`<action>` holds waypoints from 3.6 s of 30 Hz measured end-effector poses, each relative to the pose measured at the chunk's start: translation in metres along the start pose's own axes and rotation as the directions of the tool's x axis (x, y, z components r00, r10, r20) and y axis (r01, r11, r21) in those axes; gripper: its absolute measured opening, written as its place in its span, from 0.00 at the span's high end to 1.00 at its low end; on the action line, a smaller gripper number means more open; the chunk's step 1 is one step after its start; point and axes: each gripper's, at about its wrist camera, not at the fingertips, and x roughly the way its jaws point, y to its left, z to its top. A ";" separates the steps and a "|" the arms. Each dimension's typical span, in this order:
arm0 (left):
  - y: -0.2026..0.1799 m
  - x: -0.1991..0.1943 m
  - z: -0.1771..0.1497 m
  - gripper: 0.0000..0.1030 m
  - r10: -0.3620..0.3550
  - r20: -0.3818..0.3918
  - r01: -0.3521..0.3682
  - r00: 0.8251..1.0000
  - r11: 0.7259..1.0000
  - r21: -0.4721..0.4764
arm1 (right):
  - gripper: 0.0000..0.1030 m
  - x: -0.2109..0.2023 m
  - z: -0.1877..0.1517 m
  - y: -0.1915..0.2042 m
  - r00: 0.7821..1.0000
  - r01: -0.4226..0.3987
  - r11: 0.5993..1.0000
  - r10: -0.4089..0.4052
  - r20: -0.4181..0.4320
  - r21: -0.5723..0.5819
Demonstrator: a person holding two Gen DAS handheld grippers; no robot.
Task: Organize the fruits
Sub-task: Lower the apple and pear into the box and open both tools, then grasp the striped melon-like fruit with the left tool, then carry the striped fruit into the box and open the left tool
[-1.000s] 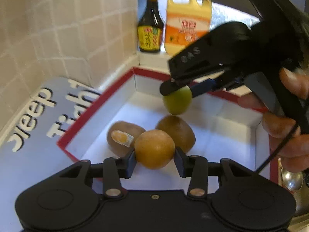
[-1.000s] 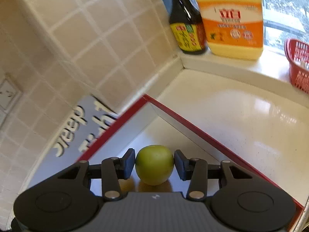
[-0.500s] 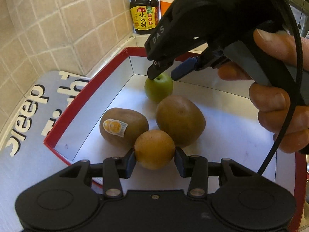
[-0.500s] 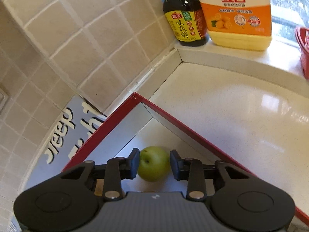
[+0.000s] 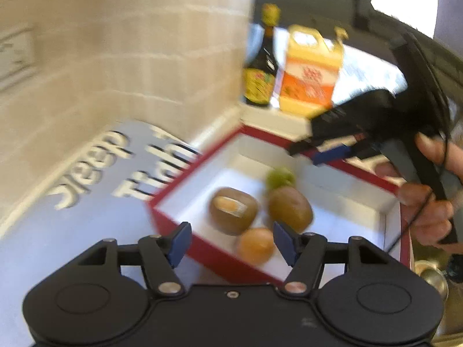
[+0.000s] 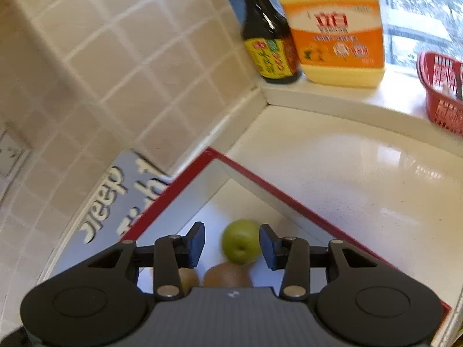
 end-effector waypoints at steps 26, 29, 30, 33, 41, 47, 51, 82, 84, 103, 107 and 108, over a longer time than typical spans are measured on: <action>0.133 -0.049 -0.104 0.28 0.150 -0.106 -0.181 0.983 0.887 -0.425 | 0.40 -0.032 -0.184 0.147 0.936 -0.211 0.838 0.025 -0.351 -0.504; 0.135 -0.028 -0.108 0.28 0.129 -0.135 -0.176 0.982 0.879 -0.443 | 0.40 -0.024 -0.193 0.145 0.925 -0.213 0.843 0.011 -0.380 -0.493; 0.136 -0.020 -0.109 0.28 0.124 -0.146 -0.177 0.982 0.877 -0.447 | 0.40 -0.022 -0.195 0.144 0.923 -0.210 0.847 0.007 -0.384 -0.488; 0.135 -0.005 -0.108 0.30 0.114 -0.165 -0.177 0.980 0.877 -0.447 | 0.40 -0.012 -0.201 0.140 0.913 -0.211 0.861 0.004 -0.408 -0.463; 0.126 0.010 -0.104 0.55 0.121 -0.185 -0.187 0.975 0.900 -0.394 | 0.44 0.001 -0.201 0.139 0.907 -0.212 0.882 0.018 -0.420 -0.421; 0.117 0.001 -0.095 0.56 0.165 -0.174 -0.218 0.971 0.909 -0.356 | 0.45 0.002 -0.204 0.146 0.920 -0.203 0.873 0.015 -0.391 -0.444; 0.103 -0.020 -0.070 0.56 0.170 -0.093 -0.191 0.981 0.929 -0.316 | 0.46 -0.016 -0.185 0.141 0.926 -0.236 0.892 0.086 -0.369 -0.385; -0.014 0.191 0.068 0.55 -0.113 -0.203 0.118 0.973 0.993 0.013 | 0.45 -0.017 -0.042 -0.045 0.992 0.089 0.994 -0.094 -0.085 -0.061; -0.013 0.196 0.066 0.55 -0.108 -0.204 0.113 0.973 0.994 0.012 | 0.45 -0.010 -0.043 -0.042 0.991 0.094 0.993 -0.100 -0.089 -0.074; 0.012 0.117 0.076 0.33 -0.116 -0.107 0.111 0.988 0.993 -0.046 | 0.44 -0.035 -0.036 -0.019 0.993 0.112 0.987 -0.117 -0.032 -0.117; 0.029 0.055 0.085 0.29 -0.082 -0.008 0.082 0.997 0.995 -0.063 | 0.44 -0.069 -0.032 0.003 0.996 0.086 0.985 -0.080 0.044 -0.148; 0.033 0.041 0.086 0.28 -0.074 0.014 0.075 0.997 0.995 -0.066 | 0.44 -0.075 -0.032 0.008 0.996 0.075 0.985 -0.067 0.054 -0.155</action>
